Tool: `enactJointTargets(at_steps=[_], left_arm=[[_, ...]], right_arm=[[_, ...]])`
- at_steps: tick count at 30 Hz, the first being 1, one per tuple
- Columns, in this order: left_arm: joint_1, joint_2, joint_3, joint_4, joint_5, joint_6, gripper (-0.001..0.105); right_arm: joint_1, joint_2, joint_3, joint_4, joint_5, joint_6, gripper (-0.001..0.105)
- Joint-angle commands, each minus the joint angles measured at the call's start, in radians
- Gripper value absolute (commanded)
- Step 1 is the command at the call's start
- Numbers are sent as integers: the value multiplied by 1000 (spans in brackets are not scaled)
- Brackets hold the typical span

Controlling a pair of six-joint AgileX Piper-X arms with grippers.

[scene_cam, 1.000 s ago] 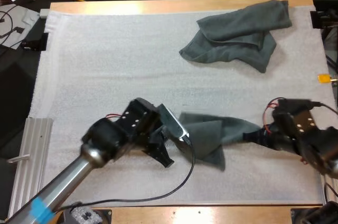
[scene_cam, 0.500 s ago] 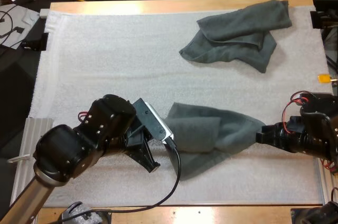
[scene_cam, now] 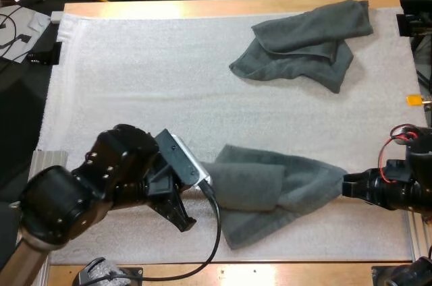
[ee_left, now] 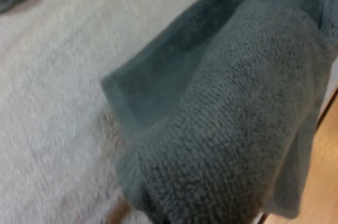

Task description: Pick towel from pile, fold and stack

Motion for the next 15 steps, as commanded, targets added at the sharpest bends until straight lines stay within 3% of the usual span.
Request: enactJointTargets(at_steps=[1,4,6,10,15], left_arm=[[-6,30,55,-41,-37,16,0],[19,88,143,-163,-90,36,0],[6,83,108,-114,-67,30,0],[40,169,158,-204,-102,55,0],[146,252,192,-341,-82,72,0]], right_arm=[[0,30,46,-20,-8,0,0],[-1,113,134,-174,24,9,0],[-3,94,106,-102,4,-5,0],[-3,199,177,-226,30,-14,0],[-8,345,222,-423,98,4,0]])
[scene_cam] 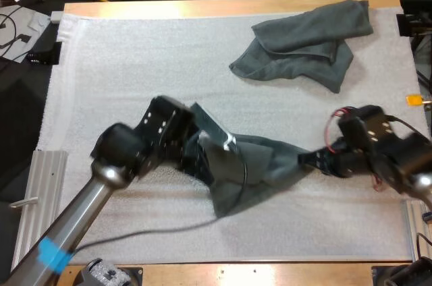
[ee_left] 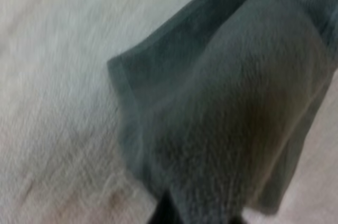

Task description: Pick towel from pile, fold and stack

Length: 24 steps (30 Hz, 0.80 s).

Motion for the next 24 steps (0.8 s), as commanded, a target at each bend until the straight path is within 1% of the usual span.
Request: enactJointTargets(at_steps=[1,5,10,14,15,17,24], left_arm=[[73,49,13,-105,8,13,0],[140,113,16,-195,49,25,0],[200,194,16,-271,51,34,0],[235,258,19,-316,55,33,0],[228,236,15,-303,58,33,0],[225,207,14,-290,61,36,0],[220,112,17,-269,64,33,0]], right_arm=[[-7,90,18,-147,48,13,0],[-10,190,18,-261,91,57,0],[-15,283,13,-367,140,116,0],[-18,332,7,-418,183,147,0],[-10,309,12,-388,170,107,0],[4,269,16,-348,163,65,0],[51,149,17,-257,179,36,0]])
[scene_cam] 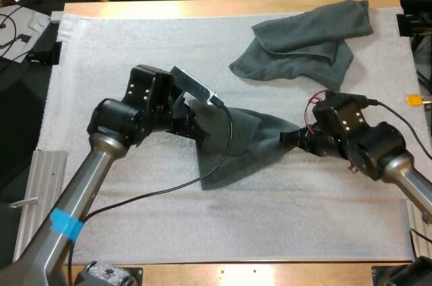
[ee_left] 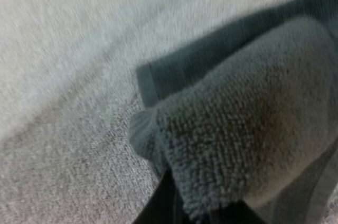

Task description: Pick towel from pile, fold and stack

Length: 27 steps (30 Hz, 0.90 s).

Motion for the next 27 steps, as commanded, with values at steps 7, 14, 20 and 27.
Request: enactJointTargets(at_steps=[7,14,20,27], left_arm=[[-11,-115,-5,54,16,-17,0],[-12,-96,-8,66,-37,-13,3],[-9,-138,-30,138,6,-18,0],[-9,-269,-69,248,36,-60,0]], right_arm=[[66,-148,-2,161,22,-22,0],[115,-144,8,178,28,20,0],[109,-180,-51,172,18,-35,0],[107,-256,-142,277,24,-40,0]])
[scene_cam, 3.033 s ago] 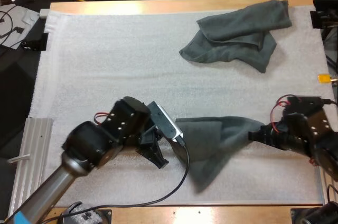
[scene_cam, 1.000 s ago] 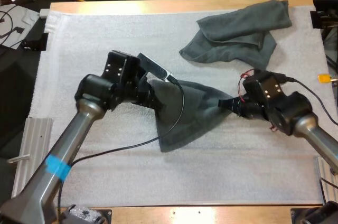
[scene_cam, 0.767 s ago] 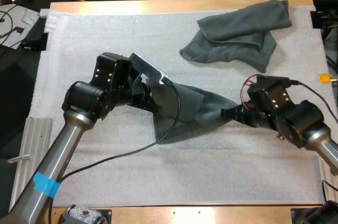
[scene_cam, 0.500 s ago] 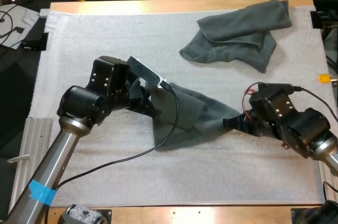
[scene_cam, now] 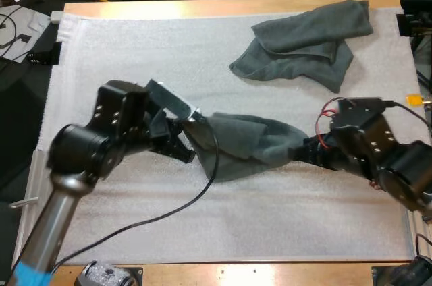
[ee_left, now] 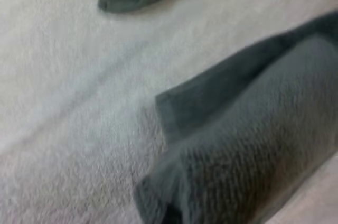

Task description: Pick towel from pile, fold and stack

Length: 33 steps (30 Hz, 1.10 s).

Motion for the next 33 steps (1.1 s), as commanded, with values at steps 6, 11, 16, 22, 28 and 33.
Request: enactJointTargets(at_steps=[6,11,16,22,28,33], left_arm=[[-69,-154,-44,157,28,-68,0],[-191,-195,-43,225,-26,-113,0],[-233,-212,-43,254,-29,-133,0],[-289,-232,-45,317,-72,-154,0],[-284,-200,-22,303,-171,-110,0],[-271,-158,75,169,-216,-84,0]], right_arm=[[10,-85,-96,189,-48,-24,0],[95,-115,-125,280,-66,-8,0],[166,-126,-122,301,-20,38,0],[279,-147,-126,359,-23,148,0],[288,-77,-118,377,48,119,0],[282,45,-82,320,179,57,0]])
